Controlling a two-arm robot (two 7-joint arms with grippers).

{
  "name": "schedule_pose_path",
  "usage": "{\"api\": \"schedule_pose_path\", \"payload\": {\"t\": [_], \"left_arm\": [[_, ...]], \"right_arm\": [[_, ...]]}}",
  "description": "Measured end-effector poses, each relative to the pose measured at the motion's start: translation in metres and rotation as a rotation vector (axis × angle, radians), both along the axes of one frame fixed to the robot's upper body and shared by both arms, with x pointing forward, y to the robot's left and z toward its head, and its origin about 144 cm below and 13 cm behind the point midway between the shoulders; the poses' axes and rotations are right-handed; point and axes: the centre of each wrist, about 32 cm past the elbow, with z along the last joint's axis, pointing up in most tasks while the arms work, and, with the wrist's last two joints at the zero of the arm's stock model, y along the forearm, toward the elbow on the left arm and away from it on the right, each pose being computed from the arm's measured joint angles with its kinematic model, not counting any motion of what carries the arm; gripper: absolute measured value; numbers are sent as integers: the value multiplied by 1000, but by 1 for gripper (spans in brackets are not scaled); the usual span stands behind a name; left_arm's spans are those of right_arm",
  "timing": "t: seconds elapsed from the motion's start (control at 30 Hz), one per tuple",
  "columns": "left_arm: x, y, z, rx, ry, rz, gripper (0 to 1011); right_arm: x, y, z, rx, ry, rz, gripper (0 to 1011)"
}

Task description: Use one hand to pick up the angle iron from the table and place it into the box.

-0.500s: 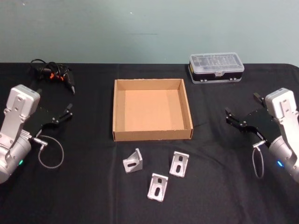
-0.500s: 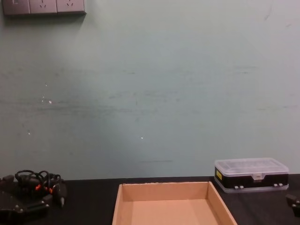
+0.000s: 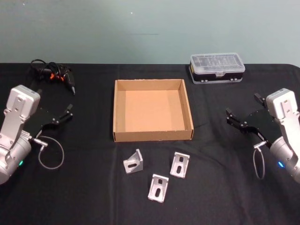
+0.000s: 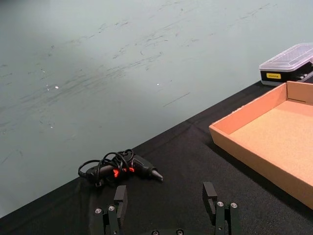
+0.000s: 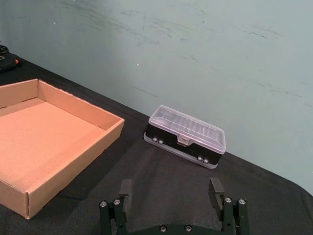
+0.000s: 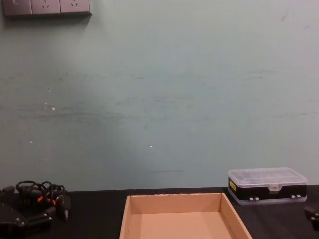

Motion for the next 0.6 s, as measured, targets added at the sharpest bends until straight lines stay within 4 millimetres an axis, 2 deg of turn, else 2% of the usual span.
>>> {"api": "schedule_pose_path", "payload": {"t": [0.6], "left_arm": [[0,0,0,0,0,0,1011]], "right_arm": [[0,0,0,0,0,0,1000]]}}
